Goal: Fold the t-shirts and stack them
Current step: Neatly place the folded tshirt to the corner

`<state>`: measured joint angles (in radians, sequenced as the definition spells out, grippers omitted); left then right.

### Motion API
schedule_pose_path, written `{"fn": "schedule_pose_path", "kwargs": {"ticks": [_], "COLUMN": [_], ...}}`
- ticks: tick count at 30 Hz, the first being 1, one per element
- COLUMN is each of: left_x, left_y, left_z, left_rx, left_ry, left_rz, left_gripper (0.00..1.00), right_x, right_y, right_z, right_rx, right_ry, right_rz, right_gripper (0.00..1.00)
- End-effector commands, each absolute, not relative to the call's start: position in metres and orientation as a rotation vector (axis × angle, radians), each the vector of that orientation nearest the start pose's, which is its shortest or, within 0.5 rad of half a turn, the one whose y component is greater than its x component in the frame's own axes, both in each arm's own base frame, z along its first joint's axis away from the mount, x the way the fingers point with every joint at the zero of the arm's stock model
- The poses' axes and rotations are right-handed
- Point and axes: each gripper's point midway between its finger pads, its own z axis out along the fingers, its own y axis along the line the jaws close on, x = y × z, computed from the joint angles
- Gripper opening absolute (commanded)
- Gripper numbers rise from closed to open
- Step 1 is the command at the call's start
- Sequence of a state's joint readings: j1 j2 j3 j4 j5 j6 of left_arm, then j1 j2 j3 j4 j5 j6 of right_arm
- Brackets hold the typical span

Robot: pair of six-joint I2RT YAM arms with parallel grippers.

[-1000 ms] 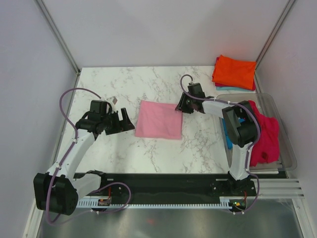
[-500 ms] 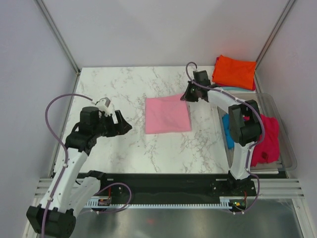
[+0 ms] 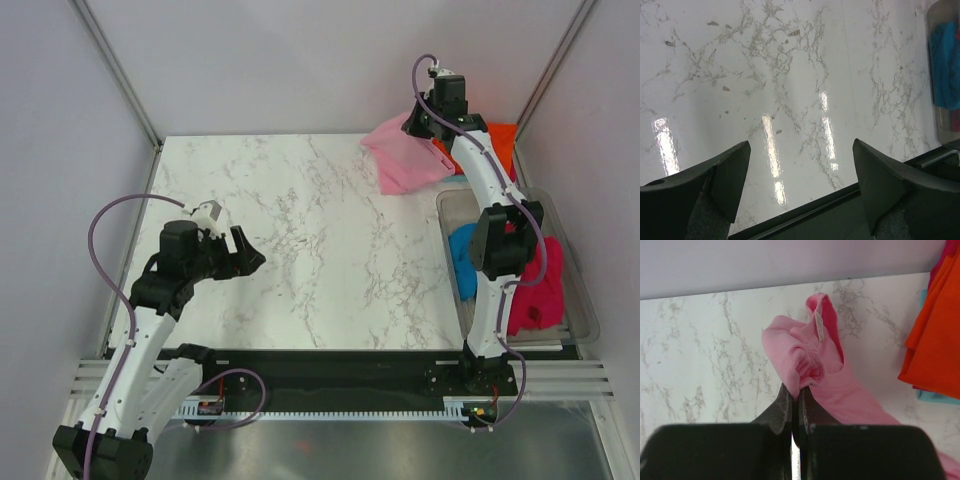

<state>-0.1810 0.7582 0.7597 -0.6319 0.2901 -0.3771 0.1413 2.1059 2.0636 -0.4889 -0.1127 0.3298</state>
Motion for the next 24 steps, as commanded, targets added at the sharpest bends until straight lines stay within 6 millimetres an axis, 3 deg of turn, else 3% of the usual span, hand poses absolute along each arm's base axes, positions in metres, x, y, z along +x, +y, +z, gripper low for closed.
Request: {"fn": "schedule_pose_path", "kwargs": {"ticks": [1,10,12,13,19,24], "left_x": [0.230,0.231,0.231,0.231,0.232,0.232], "left_y": [-0.110,-0.110,-0.110,-0.110,-0.110,-0.110], "left_z": [0.192,0.188,0.187,0.188,0.185,0.184], "left_rx": [-0.045,-0.048,-0.049,-0.048,-0.051,-0.054], "left_ry": [2.206,2.223,2.223,2.223,2.232,2.237], "left_rz": [-0.642,-0.641,-0.639,-0.641,-0.640,-0.638], "left_gripper": [0.90,0.90,0.90,0.90,0.90,0.90], "right_x": [0.594,0.595,0.593,0.594,0.601,0.601], "right_y": [0.097,0.042,0.040,0.021,0.007,0.009], "right_z": [0.260,0.303,0.313,0.322,0.346,0.357], "right_rx": [0.021,0.019,0.021,0.045,0.067,0.059], "right_ry": [2.063,1.979,1.961,1.937,1.875,1.854], "right_rz": [0.299,0.282,0.293,0.293,0.329,0.347], "right_gripper": [0.00,0.00,0.00,0.00,0.00,0.00]}}
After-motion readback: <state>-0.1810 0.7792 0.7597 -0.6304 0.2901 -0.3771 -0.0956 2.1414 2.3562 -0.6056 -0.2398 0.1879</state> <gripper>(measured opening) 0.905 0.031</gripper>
